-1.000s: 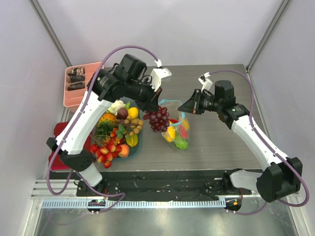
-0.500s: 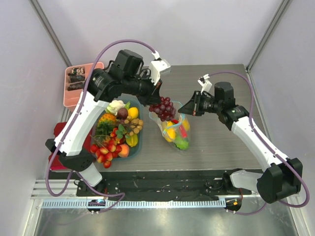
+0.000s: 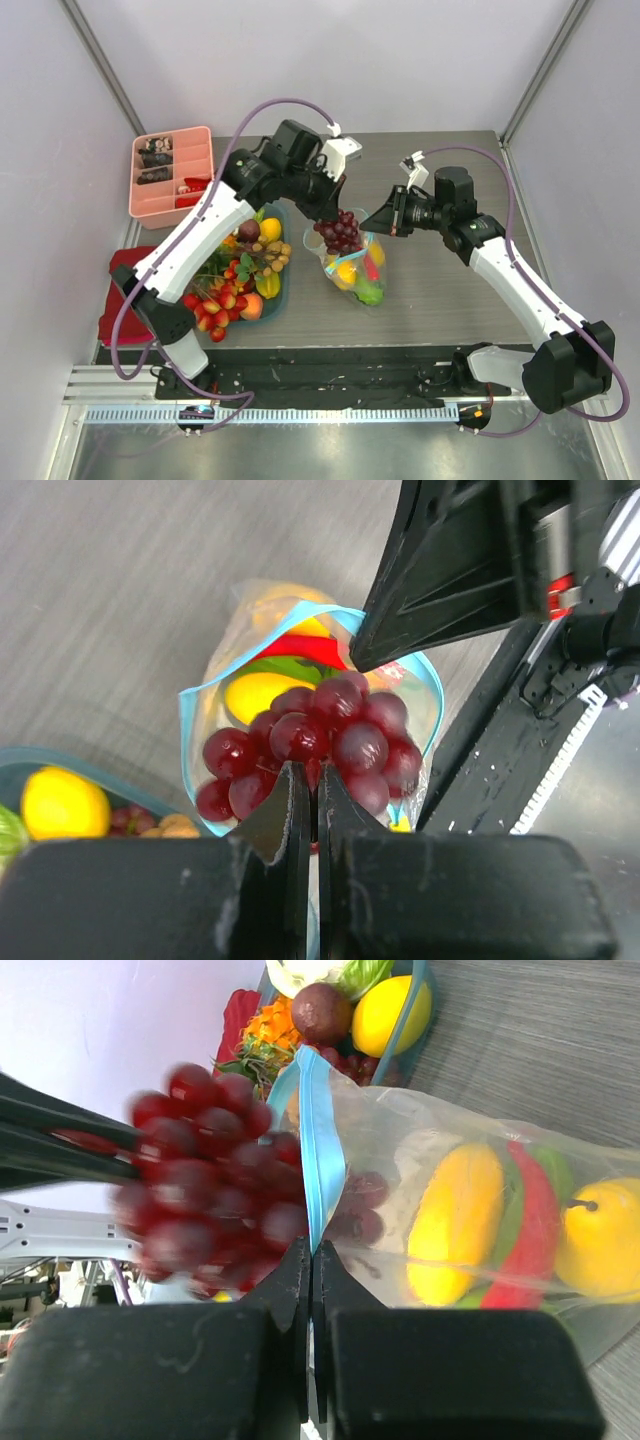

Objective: Place the food in the zip-top bag and seal the zipper
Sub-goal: Place the fake fruit in the zipper food storage bag, then pick up the fake fruit from the bin.

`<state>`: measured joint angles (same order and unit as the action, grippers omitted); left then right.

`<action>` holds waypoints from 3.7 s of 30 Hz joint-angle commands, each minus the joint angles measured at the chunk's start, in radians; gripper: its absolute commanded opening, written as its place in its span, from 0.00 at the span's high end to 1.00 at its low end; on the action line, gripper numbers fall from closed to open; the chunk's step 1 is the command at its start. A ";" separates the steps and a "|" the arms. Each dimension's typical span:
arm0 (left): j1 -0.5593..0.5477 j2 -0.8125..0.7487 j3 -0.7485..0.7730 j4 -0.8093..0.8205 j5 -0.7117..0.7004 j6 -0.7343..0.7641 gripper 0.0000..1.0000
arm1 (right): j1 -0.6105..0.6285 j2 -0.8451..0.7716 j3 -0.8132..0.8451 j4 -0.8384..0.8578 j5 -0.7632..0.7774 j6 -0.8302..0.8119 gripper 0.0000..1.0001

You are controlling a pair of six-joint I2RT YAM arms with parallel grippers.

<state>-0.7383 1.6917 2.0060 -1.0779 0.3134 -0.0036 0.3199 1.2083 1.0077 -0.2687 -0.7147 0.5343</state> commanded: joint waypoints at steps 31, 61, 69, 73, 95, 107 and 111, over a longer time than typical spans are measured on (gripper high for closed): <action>-0.007 -0.419 -0.516 0.112 0.261 0.681 0.23 | 0.007 -0.049 0.029 0.054 -0.094 -0.014 0.99; 0.235 -0.115 -0.582 0.006 -0.132 0.948 0.16 | 0.005 -0.027 0.026 -0.015 -0.042 -0.068 0.99; 0.211 -0.081 -0.616 -0.008 -0.158 0.987 0.41 | 0.005 -0.020 0.029 -0.015 -0.042 -0.069 0.99; 0.195 -0.122 -0.609 -0.074 -0.129 0.987 0.63 | 0.007 -0.021 0.028 -0.015 -0.038 -0.071 0.99; 0.230 -0.259 -0.282 -0.166 0.002 0.650 1.00 | 0.005 -0.001 0.034 -0.006 -0.025 -0.059 0.99; 0.252 -0.406 -0.378 0.603 0.349 -0.102 1.00 | 0.005 0.007 0.023 -0.001 -0.051 -0.043 0.99; 0.165 -0.402 -0.441 0.749 0.219 -0.200 1.00 | 0.004 0.011 0.020 0.005 -0.061 -0.027 0.99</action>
<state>-0.4988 1.2968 1.6062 -0.6708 0.5758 0.0257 0.3218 1.2144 1.0134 -0.3096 -0.7525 0.4866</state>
